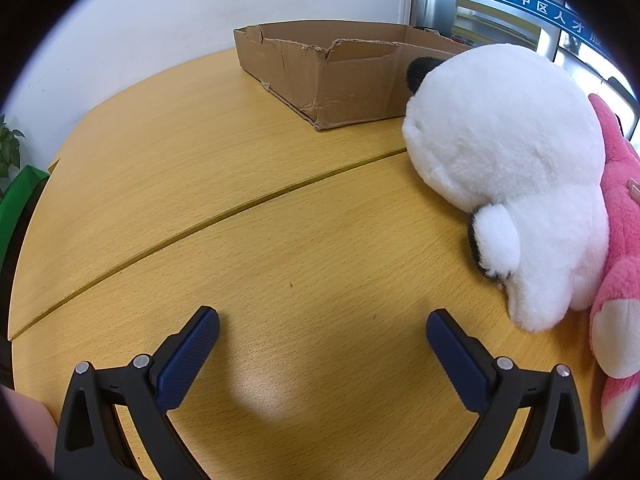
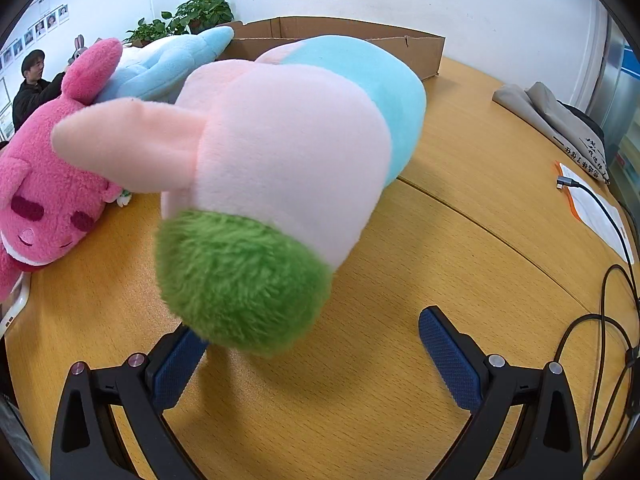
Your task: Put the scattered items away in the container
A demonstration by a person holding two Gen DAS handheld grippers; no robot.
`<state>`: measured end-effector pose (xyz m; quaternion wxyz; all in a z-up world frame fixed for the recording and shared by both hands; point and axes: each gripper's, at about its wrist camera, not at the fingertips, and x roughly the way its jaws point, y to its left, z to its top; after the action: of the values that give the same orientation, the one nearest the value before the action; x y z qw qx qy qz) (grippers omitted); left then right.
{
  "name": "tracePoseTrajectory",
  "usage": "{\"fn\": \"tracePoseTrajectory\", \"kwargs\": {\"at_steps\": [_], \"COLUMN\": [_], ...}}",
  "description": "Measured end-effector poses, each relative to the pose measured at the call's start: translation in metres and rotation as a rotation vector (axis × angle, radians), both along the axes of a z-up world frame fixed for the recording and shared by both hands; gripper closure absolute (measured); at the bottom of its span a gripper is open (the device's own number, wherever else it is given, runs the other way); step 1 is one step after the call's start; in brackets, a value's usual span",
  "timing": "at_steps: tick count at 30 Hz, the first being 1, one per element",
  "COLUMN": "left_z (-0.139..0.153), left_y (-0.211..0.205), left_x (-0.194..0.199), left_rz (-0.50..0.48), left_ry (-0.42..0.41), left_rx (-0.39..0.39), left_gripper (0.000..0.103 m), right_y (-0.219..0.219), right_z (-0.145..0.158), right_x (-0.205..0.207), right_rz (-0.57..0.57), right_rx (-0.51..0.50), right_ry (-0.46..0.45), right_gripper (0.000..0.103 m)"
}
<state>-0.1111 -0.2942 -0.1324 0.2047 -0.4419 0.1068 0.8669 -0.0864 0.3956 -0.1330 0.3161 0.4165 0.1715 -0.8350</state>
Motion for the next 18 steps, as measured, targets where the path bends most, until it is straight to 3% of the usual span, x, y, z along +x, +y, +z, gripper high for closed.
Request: {"fn": "tracePoseTrajectory", "kwargs": {"at_steps": [18], "left_z": [-0.0011], "left_y": [-0.0049], "left_x": [-0.0007], "left_rz": [0.003], "left_ry": [0.0], "left_rx": [0.0], "left_gripper": [0.0], "right_y": [-0.0003], "right_z": [0.0003], "right_x": [0.0007], "right_rz": [0.001], "right_rx": [0.0], "right_ry": [0.0], "right_gripper": [0.0]}}
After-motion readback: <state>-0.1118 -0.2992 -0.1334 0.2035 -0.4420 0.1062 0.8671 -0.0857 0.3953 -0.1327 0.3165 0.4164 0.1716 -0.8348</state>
